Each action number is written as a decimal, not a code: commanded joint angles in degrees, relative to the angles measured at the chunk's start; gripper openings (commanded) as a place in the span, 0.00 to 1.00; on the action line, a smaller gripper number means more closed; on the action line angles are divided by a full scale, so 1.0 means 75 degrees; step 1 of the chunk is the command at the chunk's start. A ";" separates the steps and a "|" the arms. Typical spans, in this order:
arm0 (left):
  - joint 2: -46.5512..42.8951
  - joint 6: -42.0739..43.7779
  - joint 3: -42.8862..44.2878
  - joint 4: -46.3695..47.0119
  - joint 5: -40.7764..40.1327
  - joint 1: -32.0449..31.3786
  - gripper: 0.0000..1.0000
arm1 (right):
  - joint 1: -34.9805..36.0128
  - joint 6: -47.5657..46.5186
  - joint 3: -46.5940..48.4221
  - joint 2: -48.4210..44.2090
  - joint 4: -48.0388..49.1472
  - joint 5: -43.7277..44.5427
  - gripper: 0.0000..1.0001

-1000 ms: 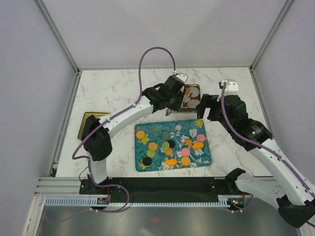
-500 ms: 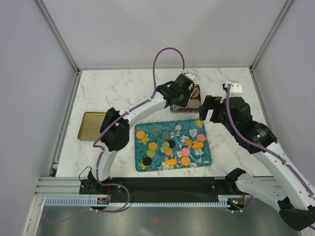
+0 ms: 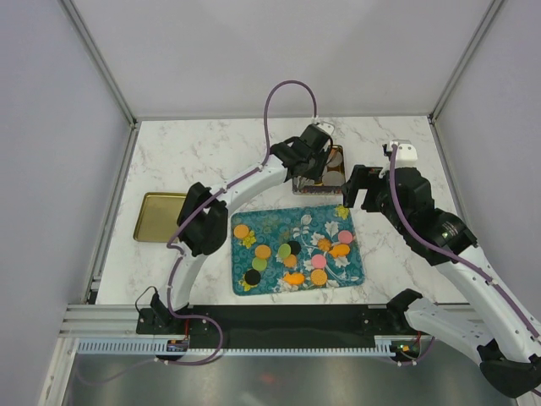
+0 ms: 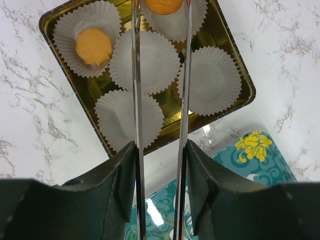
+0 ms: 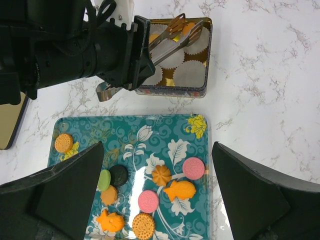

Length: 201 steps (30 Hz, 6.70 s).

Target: Pack the cookies

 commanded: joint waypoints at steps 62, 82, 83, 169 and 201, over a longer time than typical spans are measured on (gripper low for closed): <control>-0.6329 -0.1670 -0.6975 0.0171 -0.0473 -0.3863 0.52 | -0.2058 -0.0421 -0.0188 0.0817 0.0880 -0.2646 0.98; -0.4910 -0.0803 -0.5838 0.0300 -0.0449 -0.3980 0.52 | -0.2058 -0.0409 -0.0223 0.0676 0.0880 -0.2669 0.98; -0.4817 -0.0767 -0.5815 0.0323 -0.0426 -0.3980 0.53 | -0.2058 -0.0398 -0.0223 0.0652 0.0880 -0.2669 0.98; -0.1301 0.0522 -0.1185 -0.0075 -0.0273 0.0063 0.41 | -0.2070 -0.0468 0.0069 0.0500 0.0352 -0.2681 0.98; -0.4686 0.0019 -0.3867 -0.0099 -0.0109 -0.0968 0.52 | -0.2058 -0.0526 0.0198 0.0500 0.0317 -0.2564 0.98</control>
